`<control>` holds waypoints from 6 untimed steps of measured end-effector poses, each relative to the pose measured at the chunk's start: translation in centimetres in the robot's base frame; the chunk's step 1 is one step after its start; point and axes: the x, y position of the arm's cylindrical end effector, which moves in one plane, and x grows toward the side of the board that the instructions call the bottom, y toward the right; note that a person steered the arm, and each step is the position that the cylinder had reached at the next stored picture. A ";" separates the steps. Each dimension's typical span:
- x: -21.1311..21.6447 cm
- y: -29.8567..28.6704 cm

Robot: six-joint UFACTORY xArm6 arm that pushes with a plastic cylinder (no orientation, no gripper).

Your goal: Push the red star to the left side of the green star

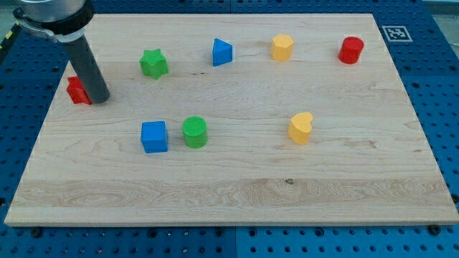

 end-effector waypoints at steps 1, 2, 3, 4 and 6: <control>3.9 -0.1; 4.9 -4.9; 1.9 -8.1; -3.1 -7.8; 1.7 -7.8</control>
